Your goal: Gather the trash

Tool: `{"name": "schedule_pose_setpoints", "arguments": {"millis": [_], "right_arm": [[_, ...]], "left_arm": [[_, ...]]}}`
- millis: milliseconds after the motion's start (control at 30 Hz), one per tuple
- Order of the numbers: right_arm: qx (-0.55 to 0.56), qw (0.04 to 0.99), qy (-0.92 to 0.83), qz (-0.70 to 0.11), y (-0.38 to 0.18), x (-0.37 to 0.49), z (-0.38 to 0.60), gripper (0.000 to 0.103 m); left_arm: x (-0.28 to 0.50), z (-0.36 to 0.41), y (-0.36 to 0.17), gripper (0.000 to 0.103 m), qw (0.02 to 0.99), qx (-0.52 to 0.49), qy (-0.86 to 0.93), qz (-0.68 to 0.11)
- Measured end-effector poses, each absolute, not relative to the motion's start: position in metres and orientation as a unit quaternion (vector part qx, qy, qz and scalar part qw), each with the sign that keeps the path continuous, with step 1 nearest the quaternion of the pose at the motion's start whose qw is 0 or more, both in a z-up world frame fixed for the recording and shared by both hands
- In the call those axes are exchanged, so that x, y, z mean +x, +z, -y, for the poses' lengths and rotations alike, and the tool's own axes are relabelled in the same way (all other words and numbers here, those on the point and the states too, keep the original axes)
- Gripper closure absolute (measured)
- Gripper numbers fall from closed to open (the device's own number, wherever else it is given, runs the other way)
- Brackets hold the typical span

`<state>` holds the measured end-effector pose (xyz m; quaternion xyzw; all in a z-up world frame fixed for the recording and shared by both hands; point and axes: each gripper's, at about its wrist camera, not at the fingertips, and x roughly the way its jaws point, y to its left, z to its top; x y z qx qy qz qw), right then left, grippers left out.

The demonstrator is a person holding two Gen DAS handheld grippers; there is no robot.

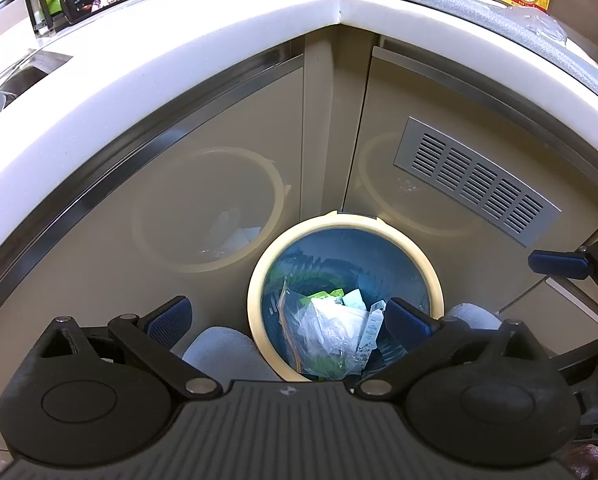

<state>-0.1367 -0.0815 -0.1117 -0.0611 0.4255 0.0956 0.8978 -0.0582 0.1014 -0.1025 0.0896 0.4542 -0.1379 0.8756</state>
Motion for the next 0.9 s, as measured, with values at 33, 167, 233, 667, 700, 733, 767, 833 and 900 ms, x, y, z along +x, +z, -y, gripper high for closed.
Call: {"name": "schedule_pose_setpoints", "arguments": {"millis": [33, 167, 233, 667, 700, 733, 767, 833, 900], "right_arm": [[-0.061, 0.897, 0.096, -0.426, -0.112, -0.137, 0.082, 0.008], [-0.06, 0.896, 0.098, -0.429, -0.114, -0.135, 0.082, 0.008], [-0.061, 0.895, 0.099, -0.431, -0.115, -0.134, 0.083, 0.008], [-0.041, 0.898, 0.097, -0.426, -0.118, -0.129, 0.096, 0.008], [-0.038, 0.901, 0.096, -0.421, -0.116, -0.13, 0.097, 0.008], [-0.035, 0.904, 0.095, -0.415, -0.114, -0.13, 0.1, 0.008], [-0.032, 0.908, 0.093, -0.407, -0.11, -0.13, 0.102, 0.008], [-0.019, 0.916, 0.094, -0.39, -0.1, -0.13, 0.11, 0.008], [0.0, 0.924, 0.095, -0.369, -0.084, -0.129, 0.119, 0.008]], "left_arm": [[-0.058, -0.102, -0.103, 0.0, 0.876, 0.09, -0.138, -0.454], [-0.058, -0.103, -0.104, 0.0, 0.875, 0.089, -0.137, -0.455], [-0.057, -0.103, -0.105, 0.0, 0.875, 0.089, -0.137, -0.457], [-0.056, -0.099, -0.106, 0.0, 0.874, 0.1, -0.133, -0.456], [-0.056, -0.099, -0.105, 0.0, 0.875, 0.101, -0.133, -0.455], [-0.056, -0.1, -0.103, 0.0, 0.876, 0.102, -0.133, -0.453], [-0.056, -0.1, -0.102, 0.0, 0.877, 0.103, -0.133, -0.45], [-0.057, -0.101, -0.097, 0.0, 0.88, 0.105, -0.131, -0.443], [-0.057, -0.101, -0.093, 0.0, 0.883, 0.104, -0.13, -0.438]]}}
